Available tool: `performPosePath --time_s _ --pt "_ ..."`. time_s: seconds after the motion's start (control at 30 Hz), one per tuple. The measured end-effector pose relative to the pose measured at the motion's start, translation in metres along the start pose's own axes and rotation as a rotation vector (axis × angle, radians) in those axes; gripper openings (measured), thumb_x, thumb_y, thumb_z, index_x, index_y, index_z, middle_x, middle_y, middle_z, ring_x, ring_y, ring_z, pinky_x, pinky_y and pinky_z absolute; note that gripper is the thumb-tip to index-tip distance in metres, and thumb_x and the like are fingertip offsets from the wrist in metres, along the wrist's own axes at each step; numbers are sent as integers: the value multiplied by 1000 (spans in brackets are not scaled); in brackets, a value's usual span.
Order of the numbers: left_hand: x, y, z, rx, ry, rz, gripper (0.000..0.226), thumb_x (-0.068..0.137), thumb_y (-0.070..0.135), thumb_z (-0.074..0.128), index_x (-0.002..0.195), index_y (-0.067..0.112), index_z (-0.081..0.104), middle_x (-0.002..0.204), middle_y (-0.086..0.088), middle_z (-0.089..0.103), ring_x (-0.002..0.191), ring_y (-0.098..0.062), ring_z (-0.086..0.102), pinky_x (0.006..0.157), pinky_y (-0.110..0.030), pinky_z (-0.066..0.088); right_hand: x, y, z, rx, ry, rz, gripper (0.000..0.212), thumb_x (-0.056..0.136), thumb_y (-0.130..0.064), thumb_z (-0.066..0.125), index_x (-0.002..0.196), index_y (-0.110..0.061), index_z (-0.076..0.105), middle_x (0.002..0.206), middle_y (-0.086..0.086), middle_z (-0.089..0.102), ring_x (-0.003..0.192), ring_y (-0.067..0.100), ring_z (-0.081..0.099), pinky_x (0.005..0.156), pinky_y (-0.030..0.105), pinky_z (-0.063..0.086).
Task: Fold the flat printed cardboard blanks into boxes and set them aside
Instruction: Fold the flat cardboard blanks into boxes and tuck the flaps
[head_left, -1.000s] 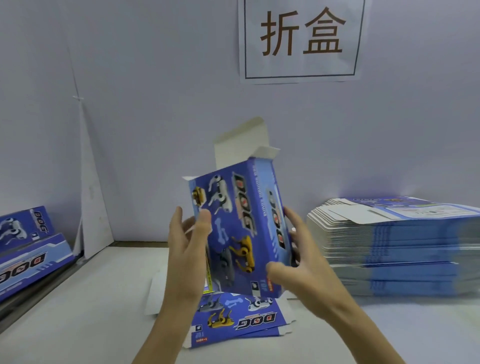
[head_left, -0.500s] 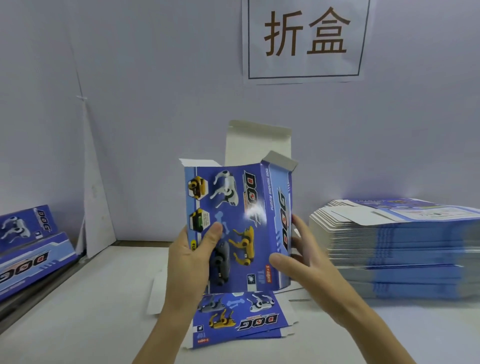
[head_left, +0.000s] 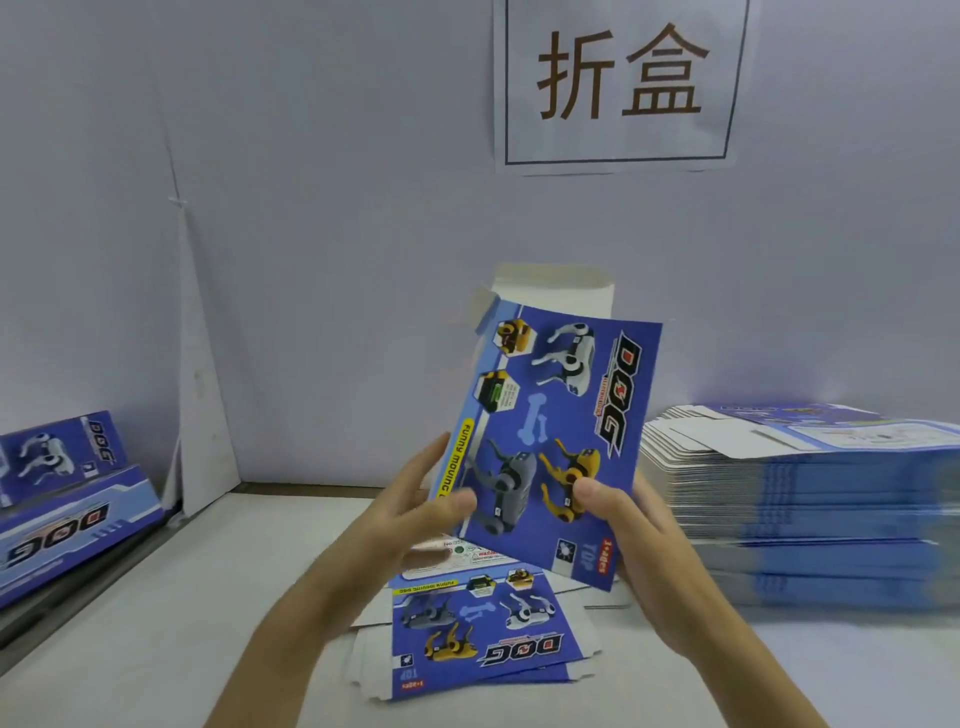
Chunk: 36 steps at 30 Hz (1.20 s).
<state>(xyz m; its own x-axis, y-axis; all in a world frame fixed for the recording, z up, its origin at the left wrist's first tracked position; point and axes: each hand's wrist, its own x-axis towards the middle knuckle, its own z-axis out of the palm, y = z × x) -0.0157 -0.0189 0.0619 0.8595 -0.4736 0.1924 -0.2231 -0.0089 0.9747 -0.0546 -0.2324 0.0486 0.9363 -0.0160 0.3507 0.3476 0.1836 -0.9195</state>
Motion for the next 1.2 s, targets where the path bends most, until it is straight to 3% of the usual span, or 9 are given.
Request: performPosePath --time_s 0.17,0.3,0.37,0.47,0.57,0.7,0.87,0.93,1.2 --pt "-8 3 -24 3 -6 -53 60 58 59 70 116 46 60 107 -2 73 92 -28 71 81 -31 57 6 9 -4 -74 -134 205 74 53 -74 74 121 -56 49 107 -11 73 97 20 72 70 35 60" --pt "-14 5 -59 -333 515 -57 30 69 49 73 78 20 75 74 -10 72 66 -30 72 56 -34 59 17 19 -11 -88 -58 274 99 31 -79 80 121 -63 42 98 -13 73 87 24 74 64 39 59" --pt "-12 9 -85 -560 765 124 22 84 39 64 97 21 67 81 -5 71 65 -21 72 56 -35 60 20 21 -11 -68 -19 309 88 47 -64 86 124 -57 44 104 -4 71 79 26 75 57 39 58" --pt "-5 22 -117 -665 910 366 88 84 43 67 153 24 16 144 1 45 122 -15 55 91 -51 51 23 25 -8 -39 4 383 77 57 -65 64 130 -45 50 116 -1 65 77 30 74 56 42 59" --pt "4 27 -115 -455 1022 375 94 86 42 65 154 25 2 154 4 29 128 -14 40 104 -40 39 22 25 -3 -48 -2 424 49 81 -55 53 128 -39 55 115 2 65 77 33 74 58 39 58" --pt "24 -16 -60 203 583 174 41 93 7 60 132 12 47 105 3 57 91 -8 54 74 -4 43 18 26 5 -127 -10 418 28 90 -45 48 115 -37 57 114 1 64 87 33 71 65 39 55" --pt "39 -99 10 952 -255 -403 85 82 47 71 148 47 18 162 7 -1 148 -28 -5 117 -57 6 8 30 7 -299 -41 409 22 94 -34 55 113 -28 62 111 3 66 92 25 69 70 31 59" --pt "41 -111 21 926 -226 -517 81 89 44 64 150 44 11 161 5 -11 146 -33 -17 116 -58 1 5 28 6 -381 -64 395 20 95 -31 56 114 -28 61 113 1 65 93 20 69 69 25 59" --pt "35 -97 21 1061 -294 -404 57 83 55 63 131 26 52 134 2 51 118 -18 51 99 -31 43 5 25 -3 -533 -51 327 12 98 -26 55 107 -31 61 110 -4 67 85 10 71 70 22 57"
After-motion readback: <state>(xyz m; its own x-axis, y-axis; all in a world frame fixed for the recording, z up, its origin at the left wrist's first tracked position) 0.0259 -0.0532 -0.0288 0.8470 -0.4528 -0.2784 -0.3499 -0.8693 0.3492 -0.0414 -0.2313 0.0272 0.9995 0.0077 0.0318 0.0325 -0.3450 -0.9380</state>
